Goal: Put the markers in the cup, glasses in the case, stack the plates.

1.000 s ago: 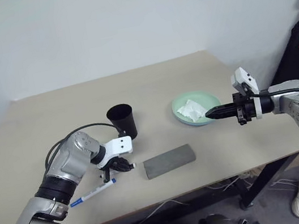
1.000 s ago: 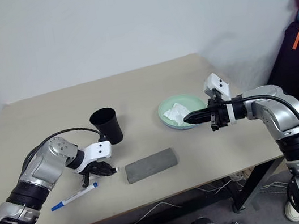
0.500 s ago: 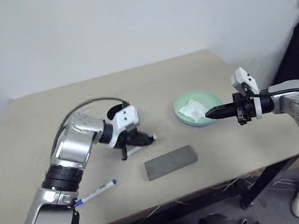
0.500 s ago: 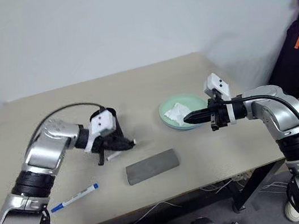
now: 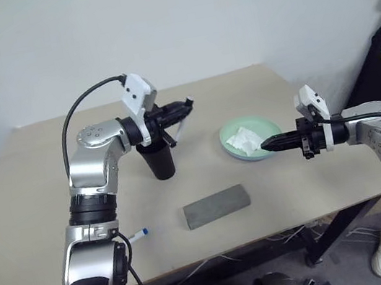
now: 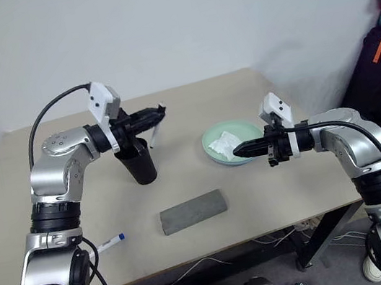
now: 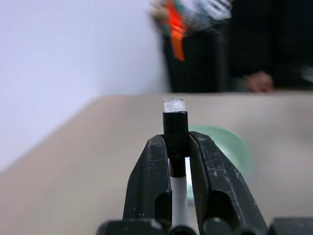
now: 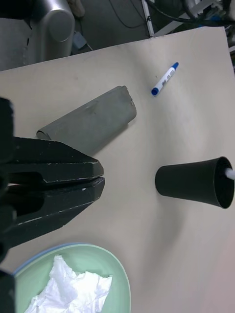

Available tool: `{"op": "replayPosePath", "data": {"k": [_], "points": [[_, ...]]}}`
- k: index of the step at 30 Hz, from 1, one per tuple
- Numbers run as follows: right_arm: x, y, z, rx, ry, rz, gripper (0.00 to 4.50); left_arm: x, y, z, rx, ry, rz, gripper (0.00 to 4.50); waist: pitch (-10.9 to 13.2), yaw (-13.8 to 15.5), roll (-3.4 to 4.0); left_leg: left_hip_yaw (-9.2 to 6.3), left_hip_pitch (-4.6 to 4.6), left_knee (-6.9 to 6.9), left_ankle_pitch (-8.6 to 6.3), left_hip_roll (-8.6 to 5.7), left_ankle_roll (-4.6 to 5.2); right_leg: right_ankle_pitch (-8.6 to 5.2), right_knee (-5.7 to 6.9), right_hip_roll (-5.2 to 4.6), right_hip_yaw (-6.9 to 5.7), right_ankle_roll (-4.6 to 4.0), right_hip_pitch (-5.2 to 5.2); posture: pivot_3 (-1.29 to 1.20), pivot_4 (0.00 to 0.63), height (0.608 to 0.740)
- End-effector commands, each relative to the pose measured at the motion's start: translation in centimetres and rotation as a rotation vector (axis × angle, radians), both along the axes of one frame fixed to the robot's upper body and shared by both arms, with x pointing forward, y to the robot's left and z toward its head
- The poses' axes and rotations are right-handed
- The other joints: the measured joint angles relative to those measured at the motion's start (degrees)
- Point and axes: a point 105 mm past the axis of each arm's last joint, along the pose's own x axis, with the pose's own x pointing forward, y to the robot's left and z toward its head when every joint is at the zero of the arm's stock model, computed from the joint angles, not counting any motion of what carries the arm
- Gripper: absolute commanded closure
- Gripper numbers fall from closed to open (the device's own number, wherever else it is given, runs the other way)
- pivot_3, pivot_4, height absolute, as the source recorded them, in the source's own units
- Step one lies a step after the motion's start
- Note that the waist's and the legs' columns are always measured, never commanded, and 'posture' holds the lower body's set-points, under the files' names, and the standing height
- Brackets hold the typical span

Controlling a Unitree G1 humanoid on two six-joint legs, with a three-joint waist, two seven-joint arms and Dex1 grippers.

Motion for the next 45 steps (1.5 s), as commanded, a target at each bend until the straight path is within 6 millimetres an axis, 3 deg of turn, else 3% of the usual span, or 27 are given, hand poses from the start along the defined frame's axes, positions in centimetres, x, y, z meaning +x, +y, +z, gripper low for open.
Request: {"op": "replayPosePath", "data": {"k": [1, 8, 20, 36, 43, 45], "points": [[0.2, -0.1, 2.0, 0.028, -0.067, 0.003, 4.5, 0.9, 1.7, 2.6, -0.07, -0.123, 0.1, 4.37, 0.0, 0.09, 0.0, -0.01, 0.0, -0.02, 0.0, 0.0, 0.0, 0.0, 0.01, 0.0, 0.0, 0.0, 0.0, 0.0, 0.0, 0.735], [0.3, -0.1, 4.0, 0.102, -0.116, 0.018, 4.5, 1.8, 3.7, 2.2, -0.097, -0.175, 0.203, 4.37, 0.0, 0.15, 0.0, -0.04, -0.08, -0.04, -0.01, -0.09, -0.02, 0.01, -0.03, -0.04, 0.01, 0.01, -0.01, 0.0, 0.0, 0.735], [-0.9, 0.0, 7.7, 0.261, -0.166, 0.088, 4.5, 2.4, 5.0, 0.5, -0.163, -0.169, 0.251, 4.37, -0.01, 0.14, -0.01, -0.05, -0.08, -0.03, -0.01, -0.11, -0.02, 0.01, -0.03, -0.06, 0.01, 0.02, 0.01, 0.0, 0.0, 0.735], [-0.6, -0.4, 8.3, 0.263, -0.192, 0.068, 4.5, 2.6, 5.4, -3.4, -0.18, -0.081, 0.28, 4.37, -0.01, 0.14, -0.01, -0.05, -0.09, -0.04, -0.02, -0.1, -0.03, 0.02, -0.04, -0.07, 0.01, 0.03, 0.0, 0.0, 0.0, 0.735], [-0.3, -0.6, 8.3, 0.259, -0.195, 0.063, 4.5, 2.4, 5.5, -4.1, -0.181, -0.063, 0.284, 4.37, -0.01, 0.14, -0.01, -0.05, -0.09, -0.04, -0.02, -0.1, -0.03, 0.02, -0.04, -0.07, 0.0, 0.03, 0.0, 0.0, 0.0, 0.735], [-0.2, -0.6, 8.3, 0.256, -0.196, 0.06, 4.5, 2.4, 5.5, -4.2, -0.184, -0.057, 0.28, 3.6, -0.01, 0.14, -0.01, -0.04, -0.09, -0.04, -0.02, -0.1, -0.03, 0.02, -0.04, -0.07, 0.0, 0.02, 0.0, 0.0, 0.0, 0.735]]}}
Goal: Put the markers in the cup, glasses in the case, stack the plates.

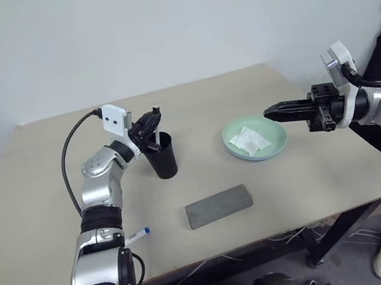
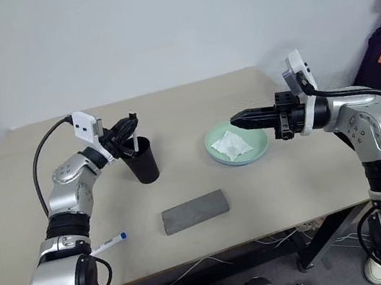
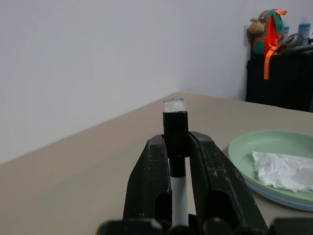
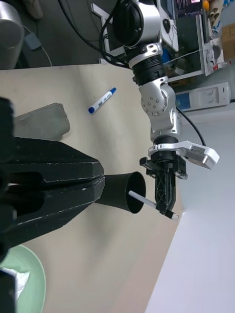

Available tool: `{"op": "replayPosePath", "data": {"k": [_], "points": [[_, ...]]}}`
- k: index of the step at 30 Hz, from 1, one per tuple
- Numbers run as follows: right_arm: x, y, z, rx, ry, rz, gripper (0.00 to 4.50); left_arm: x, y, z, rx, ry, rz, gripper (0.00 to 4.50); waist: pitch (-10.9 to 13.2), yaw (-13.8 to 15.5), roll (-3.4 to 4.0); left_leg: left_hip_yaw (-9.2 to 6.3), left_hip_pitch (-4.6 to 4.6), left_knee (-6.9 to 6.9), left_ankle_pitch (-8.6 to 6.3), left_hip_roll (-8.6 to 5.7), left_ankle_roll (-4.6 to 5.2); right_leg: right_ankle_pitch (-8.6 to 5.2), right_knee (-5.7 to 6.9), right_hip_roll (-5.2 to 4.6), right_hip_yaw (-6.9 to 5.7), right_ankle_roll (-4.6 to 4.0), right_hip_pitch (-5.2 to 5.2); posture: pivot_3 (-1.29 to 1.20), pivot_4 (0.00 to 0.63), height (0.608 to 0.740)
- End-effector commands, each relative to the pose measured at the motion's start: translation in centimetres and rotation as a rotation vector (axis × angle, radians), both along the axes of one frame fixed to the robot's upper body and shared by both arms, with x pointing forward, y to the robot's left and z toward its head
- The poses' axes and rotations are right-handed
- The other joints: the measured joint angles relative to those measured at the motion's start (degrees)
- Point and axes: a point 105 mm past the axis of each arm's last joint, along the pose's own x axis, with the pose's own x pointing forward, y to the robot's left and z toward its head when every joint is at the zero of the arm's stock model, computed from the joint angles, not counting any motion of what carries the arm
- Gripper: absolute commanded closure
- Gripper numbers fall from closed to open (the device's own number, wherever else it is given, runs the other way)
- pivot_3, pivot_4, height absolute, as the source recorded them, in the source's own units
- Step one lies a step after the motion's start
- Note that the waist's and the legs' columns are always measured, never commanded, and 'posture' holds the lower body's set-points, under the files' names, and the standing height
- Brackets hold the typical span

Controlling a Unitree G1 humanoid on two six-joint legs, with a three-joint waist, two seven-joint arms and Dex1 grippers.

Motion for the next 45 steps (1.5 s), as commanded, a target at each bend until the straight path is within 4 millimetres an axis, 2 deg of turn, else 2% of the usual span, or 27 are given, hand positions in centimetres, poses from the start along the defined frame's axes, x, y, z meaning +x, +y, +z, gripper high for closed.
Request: {"op": "replayPosePath", "data": {"k": [1, 10, 11, 16, 20, 23, 27, 34, 40, 42, 45], "points": [[0.1, -0.4, 1.8, 0.014, -0.069, -0.009, 4.5, -0.1, 0.3, 1.4, -0.034, -0.051, -0.001, 3.31, 0.0, 0.0, 0.0, 0.0, 0.0, 0.0, 0.0, 0.0, 0.0, 0.0, 0.0, 0.0, 0.0, 0.0, 0.0, 0.0, 0.0, 0.735], [0.3, -0.5, 1.6, 0.006, -0.066, -0.017, 4.5, -0.3, 0.3, 1.1, -0.032, -0.043, -0.009, 0.18, 0.0, 0.0, 0.0, 0.0, 0.0, 0.0, 0.0, 0.01, 0.0, 0.0, 0.0, 0.0, -0.01, 0.0, -0.01, 0.0, 0.0, 0.735], [0.3, -0.5, 1.6, 0.006, -0.065, -0.017, 4.5, -0.3, 0.3, 1.1, -0.033, -0.042, -0.01, 0.02, 0.0, 0.0, 0.0, 0.0, 0.0, 0.0, 0.0, 0.01, 0.0, 0.0, 0.0, 0.0, -0.01, -0.01, -0.01, 0.0, 0.0, 0.735], [0.3, -0.5, 1.5, 0.003, -0.062, -0.017, 4.5, -1.1, -0.1, 1.8, -0.04, -0.028, -0.088, 0.02, 0.0, -0.01, 0.0, 0.0, 0.0, -0.01, 0.0, 0.01, 0.0, 0.0, 0.0, 0.0, -0.01, 0.0, -0.01, 0.0, 0.0, 0.735], [0.4, -0.5, 1.4, 0.0, -0.057, -0.021, 4.5, -3.7, -0.3, 3.0, 0.0, 0.025, -0.271, 0.02, 0.0, -0.33, 0.0, 0.03, -0.06, -0.03, -0.01, 0.04, -0.01, -0.01, 0.01, 0.01, 0.0, -0.01, -0.11, 0.0, 0.0, 0.735], [0.4, -0.5, 1.3, -0.002, -0.053, -0.021, 4.5, -5.8, 0.9, 3.2, 0.125, 0.062, -0.357, 0.02, 0.0, -0.46, 0.0, 0.08, -0.02, -0.17, -0.01, 0.06, -0.01, -0.02, 0.02, 0.02, 0.01, -0.03, -0.17, 0.0, 0.0, 0.735], [0.4, -0.5, 1.2, -0.003, -0.049, -0.022, 4.5, -8.5, 3.5, 2.1, 0.321, 0.177, -0.451, 0.02, 0.01, -0.42, 0.02, 0.07, 0.02, -0.22, 0.0, 0.11, -0.01, -0.04, 0.04, 0.03, -0.04, -0.07, -0.21, 0.0, 0.0, 0.735], [0.5, -0.4, 1.1, -0.003, -0.042, -0.015, 4.5, -11.1, 6.3, 0.3, 0.628, 0.343, -0.55, 0.02, 0.02, -0.05, 0.02, 0.21, -0.08, -0.17, -0.01, 0.59, -0.02, -0.06, -0.03, -0.06, -0.09, -0.07, -0.28, 0.0, 0.0, 0.735], [0.6, -0.2, 1.1, -0.003, -0.039, -0.008, 4.5, -12.4, 7.3, -1.9, 0.812, 0.479, -0.62, 0.02, 0.03, -0.08, 0.03, 0.37, -0.09, -0.22, -0.02, 0.65, -0.03, -0.06, -0.05, -0.11, -0.09, -0.07, -0.36, 0.0, 0.0, 0.735], [0.5, -0.1, 1.1, -0.003, -0.039, -0.005, 4.5, -12.6, 7.6, -3.2, 0.879, 0.519, -0.625, 0.02, 0.03, -0.09, 0.03, 0.38, -0.1, -0.24, -0.02, 0.69, -0.02, -0.06, -0.04, -0.09, -0.1, -0.06, -0.39, 0.0, 0.0, 0.735], [0.4, 0.0, 1.0, -0.002, -0.037, -0.004, 4.5, -12.9, 7.3, -4.5, 0.939, 0.537, -0.651, 0.02, 0.03, -0.09, 0.03, 0.39, -0.09, -0.3, -0.01, 0.71, -0.02, -0.06, -0.02, -0.05, -0.1, -0.07, -0.43, 0.0, 0.0, 0.735]]}}
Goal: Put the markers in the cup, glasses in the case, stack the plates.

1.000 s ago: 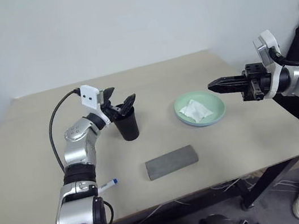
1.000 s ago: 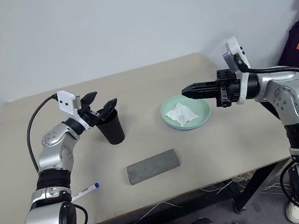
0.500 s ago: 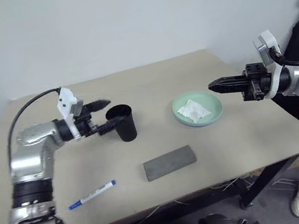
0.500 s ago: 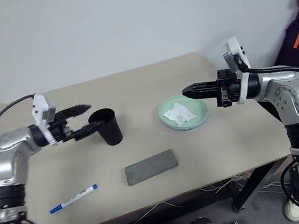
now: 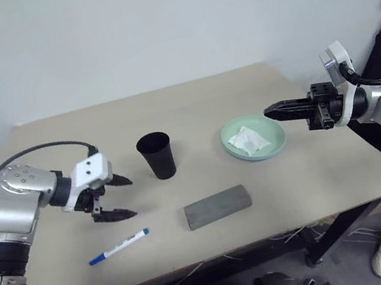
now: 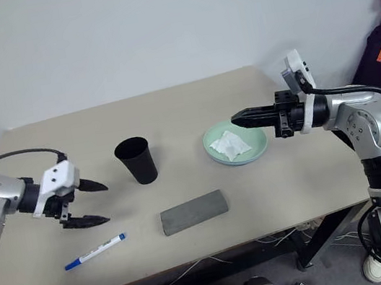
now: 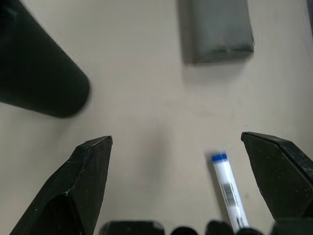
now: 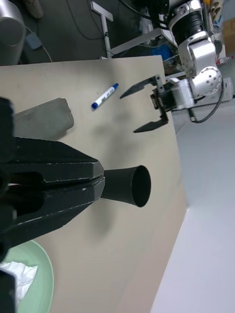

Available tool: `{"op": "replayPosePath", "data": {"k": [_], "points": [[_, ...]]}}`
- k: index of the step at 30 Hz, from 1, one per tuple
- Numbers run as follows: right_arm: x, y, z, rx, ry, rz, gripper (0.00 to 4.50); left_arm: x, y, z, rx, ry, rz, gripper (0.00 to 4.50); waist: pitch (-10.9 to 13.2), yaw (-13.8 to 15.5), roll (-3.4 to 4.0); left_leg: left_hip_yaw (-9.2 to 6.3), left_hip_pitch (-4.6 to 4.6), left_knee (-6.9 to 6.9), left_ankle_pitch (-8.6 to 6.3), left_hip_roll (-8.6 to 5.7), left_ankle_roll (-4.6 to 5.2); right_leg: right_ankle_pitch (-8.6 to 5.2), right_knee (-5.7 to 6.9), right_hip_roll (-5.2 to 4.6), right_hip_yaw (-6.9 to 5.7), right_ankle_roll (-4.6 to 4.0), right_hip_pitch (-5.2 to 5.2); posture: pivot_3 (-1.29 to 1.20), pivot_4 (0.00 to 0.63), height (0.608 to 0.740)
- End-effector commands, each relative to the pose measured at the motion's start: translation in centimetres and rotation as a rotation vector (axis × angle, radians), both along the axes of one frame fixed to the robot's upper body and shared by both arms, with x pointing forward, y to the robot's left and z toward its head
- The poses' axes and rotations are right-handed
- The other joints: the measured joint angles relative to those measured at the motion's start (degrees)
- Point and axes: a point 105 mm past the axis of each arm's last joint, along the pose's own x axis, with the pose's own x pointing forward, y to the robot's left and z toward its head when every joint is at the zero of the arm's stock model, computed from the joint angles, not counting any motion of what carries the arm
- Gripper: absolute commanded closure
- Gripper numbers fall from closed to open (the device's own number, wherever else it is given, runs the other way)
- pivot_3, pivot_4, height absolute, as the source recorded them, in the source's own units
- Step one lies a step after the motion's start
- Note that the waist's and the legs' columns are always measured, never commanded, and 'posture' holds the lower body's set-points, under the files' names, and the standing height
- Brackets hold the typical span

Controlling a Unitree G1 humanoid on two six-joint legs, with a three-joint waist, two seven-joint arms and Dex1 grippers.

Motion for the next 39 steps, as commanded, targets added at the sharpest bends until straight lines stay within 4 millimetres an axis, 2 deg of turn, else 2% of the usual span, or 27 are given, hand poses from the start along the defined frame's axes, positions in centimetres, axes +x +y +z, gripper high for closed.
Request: {"op": "replayPosePath", "data": {"k": [1, 13, 34, 37, 39], "points": [[-0.1, 0.1, 1.4, 0.011, -0.054, 0.006, 4.5, -0.3, -0.3, -0.4, 0.066, -0.013, -0.054, 0.02, 0.0, 0.0, 0.0, 0.0, 0.0, 0.0, 0.0, 0.02, 0.0, 0.0, 0.01, 0.01, 0.0, 0.0, -0.01, 0.0, 0.0, 0.735], [-0.2, 0.1, 1.2, 0.006, -0.051, 0.001, 4.5, -2.8, -1.0, -3.4, 0.167, 0.084, -0.157, 0.02, 0.0, 0.02, 0.0, 0.0, 0.0, 0.02, 0.0, 0.04, 0.0, 0.0, 0.0, -0.02, 0.0, 0.0, -0.02, 0.0, 0.0, 0.735], [-0.4, 0.2, 1.1, 0.005, -0.052, 0.003, 4.5, -2.8, 0.2, -5.3, 0.265, 0.098, -0.091, 0.02, 0.0, 0.01, 0.0, 0.01, 0.01, 0.0, 0.0, 0.06, 0.0, 0.0, 0.0, -0.01, -0.03, 0.0, -0.03, 0.0, 0.0, 0.735], [-0.4, 0.2, 1.1, 0.004, -0.052, 0.004, 4.5, -2.8, 0.4, -5.5, 0.276, 0.103, -0.084, 0.6, 0.0, 0.03, 0.0, 0.0, 0.01, 0.01, 0.0, 0.06, 0.0, 0.0, 0.0, -0.01, -0.04, 0.0, -0.03, 0.0, 0.0, 0.735], [-0.4, 0.2, 1.1, 0.004, -0.052, 0.005, 4.5, -2.8, 0.5, -5.6, 0.28, 0.105, -0.079, 1.27, 0.0, 0.03, 0.0, 0.0, 0.01, 0.01, 0.0, 0.06, 0.0, 0.0, 0.0, -0.01, -0.03, 0.0, -0.03, 0.0, 0.0, 0.735]]}}
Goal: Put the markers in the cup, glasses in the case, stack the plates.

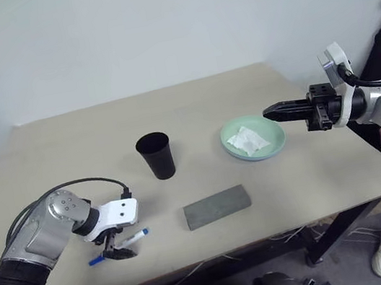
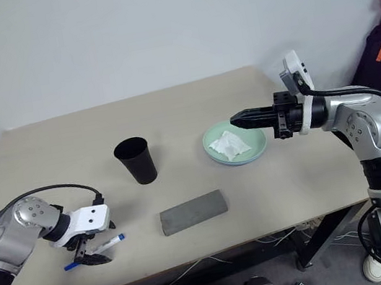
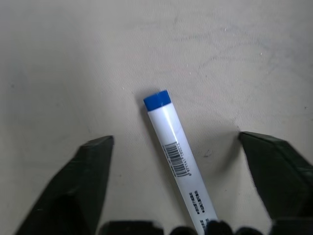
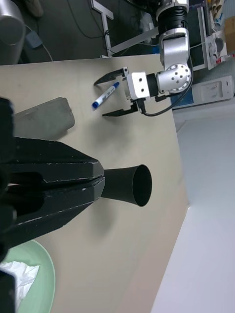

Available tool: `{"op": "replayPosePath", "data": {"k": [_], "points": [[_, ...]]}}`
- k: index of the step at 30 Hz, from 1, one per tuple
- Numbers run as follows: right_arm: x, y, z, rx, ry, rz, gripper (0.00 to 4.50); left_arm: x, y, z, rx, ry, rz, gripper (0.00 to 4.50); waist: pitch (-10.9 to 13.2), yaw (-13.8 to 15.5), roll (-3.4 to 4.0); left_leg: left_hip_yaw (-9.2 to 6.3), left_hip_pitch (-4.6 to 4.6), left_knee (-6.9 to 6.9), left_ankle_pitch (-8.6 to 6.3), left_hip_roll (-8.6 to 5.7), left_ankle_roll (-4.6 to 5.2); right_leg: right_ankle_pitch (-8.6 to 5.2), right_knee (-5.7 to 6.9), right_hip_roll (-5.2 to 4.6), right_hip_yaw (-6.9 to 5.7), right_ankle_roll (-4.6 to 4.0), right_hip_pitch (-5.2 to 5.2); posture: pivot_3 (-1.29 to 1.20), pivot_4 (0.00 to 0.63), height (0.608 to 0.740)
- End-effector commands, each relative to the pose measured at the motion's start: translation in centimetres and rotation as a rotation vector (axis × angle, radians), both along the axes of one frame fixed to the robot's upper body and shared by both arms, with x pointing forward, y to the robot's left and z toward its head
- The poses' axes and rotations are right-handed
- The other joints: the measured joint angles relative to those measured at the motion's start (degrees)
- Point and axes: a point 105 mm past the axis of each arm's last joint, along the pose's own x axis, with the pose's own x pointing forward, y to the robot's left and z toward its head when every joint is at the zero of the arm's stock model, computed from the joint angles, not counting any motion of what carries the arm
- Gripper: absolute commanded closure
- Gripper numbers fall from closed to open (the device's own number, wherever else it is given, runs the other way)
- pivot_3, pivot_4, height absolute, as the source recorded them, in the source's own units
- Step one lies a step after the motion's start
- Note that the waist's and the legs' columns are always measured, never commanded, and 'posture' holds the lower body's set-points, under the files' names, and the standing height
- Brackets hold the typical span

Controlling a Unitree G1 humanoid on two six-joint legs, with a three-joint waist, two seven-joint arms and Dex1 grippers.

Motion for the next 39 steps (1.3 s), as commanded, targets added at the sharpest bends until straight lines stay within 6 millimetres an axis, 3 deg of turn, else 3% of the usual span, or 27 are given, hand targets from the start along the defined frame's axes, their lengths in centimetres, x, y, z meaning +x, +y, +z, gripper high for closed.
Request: {"op": "replayPosePath", "data": {"k": [1, 9, 10, 19, 21, 25, 27, 30, 35, 39], "points": [[-0.4, 0.1, 1.2, 0.008, -0.049, 0.013, 4.5, 0.3, 0.3, 0.3, 0.014, -0.02, 0.011, 1.58, 0.0, 0.0, 0.0, 0.0, 0.0, 0.0, 0.0, 0.0, 0.0, 0.0, 0.0, 0.0, 0.0, 0.0, 0.0, 0.0, 0.0, 0.735], [-0.3, 0.2, 1.2, 0.008, -0.05, 0.015, 4.5, 0.2, 0.4, 0.2, 0.023, -0.011, 0.024, 4.28, 0.0, -0.02, 0.01, -0.03, 0.05, -0.02, 0.0, 0.03, 0.0, 0.0, 0.01, 0.0, 0.0, 0.0, 0.0, 0.0, 0.0, 0.735], [-0.3, 0.2, 1.2, 0.008, -0.05, 0.015, 4.5, 0.1, 0.4, 0.1, 0.023, -0.01, 0.024, 4.38, 0.0, -0.03, 0.02, -0.02, 0.05, -0.02, 0.0, 0.03, 0.0, 0.0, 0.01, 0.0, 0.01, 0.0, 0.0, 0.0, 0.0, 0.735], [-0.3, 0.1, 1.2, 0.009, -0.049, 0.015, 4.5, 0.3, -0.2, 0.3, -0.004, -0.037, -0.004, 4.38, 0.0, -0.01, 0.02, 0.0, 0.05, -0.02, 0.0, 0.03, 0.0, 0.0, 0.0, -0.01, 0.01, 0.0, 0.0, 0.0, 0.0, 0.735], [-0.3, 0.1, 1.2, 0.008, -0.048, 0.015, 4.5, 0.7, -1.5, 1.4, -0.095, -0.045, -0.005, 4.38, 0.0, 0.02, 0.02, 0.0, 0.05, -0.02, 0.0, 0.03, 0.0, 0.0, 0.0, -0.01, 0.01, 0.0, 0.0, 0.0, 0.0, 0.735], [-0.3, 0.1, 1.2, 0.007, -0.047, 0.014, 4.5, 1.4, -5.1, 4.8, -0.353, -0.057, 0.001, 4.38, 0.0, 0.07, 0.0, -0.02, -0.04, 0.06, 0.0, 0.02, 0.0, 0.0, -0.01, -0.02, -0.02, 0.0, 0.01, 0.0, 0.0, 0.735], [-0.2, 0.2, 1.2, 0.008, -0.047, 0.015, 4.5, 2.3, -7.6, 8.0, -0.559, -0.082, 0.028, 4.38, 0.01, 0.05, -0.02, -0.01, -0.05, 0.07, 0.0, 0.02, 0.0, 0.0, -0.02, -0.03, 0.01, 0.01, 0.01, 0.0, 0.0, 0.735], [-0.2, 0.2, 1.2, 0.01, -0.048, 0.016, 4.5, 3.6, -9.6, 11.7, -0.763, -0.146, 0.054, 4.38, 0.01, 0.0, -0.04, -0.03, -0.07, 0.16, 0.01, -0.03, 0.01, -0.02, -0.01, 0.01, -0.02, 0.05, 0.08, 0.0, 0.0, 0.735], [-0.1, 0.3, 1.3, 0.014, -0.049, 0.017, 4.5, 7.0, -10.9, 16.4, -1.006, -0.32, 0.174, 4.38, 0.01, -0.13, -0.02, -0.03, 0.03, 0.11, 0.01, -0.22, 0.02, -0.02, 0.01, 0.11, 0.0, 0.07, 0.16, 0.0, 0.0, 0.735], [-0.2, 0.3, 1.3, 0.017, -0.051, 0.017, 4.5, 9.3, -11.0, 18.1, -1.11, -0.427, 0.296, 4.38, 0.0, -0.19, -0.02, -0.06, 0.06, 0.1, 0.02, -0.32, 0.03, -0.01, 0.09, 0.21, -0.01, 0.08, 0.17, 0.0, 0.0, 0.735]]}}
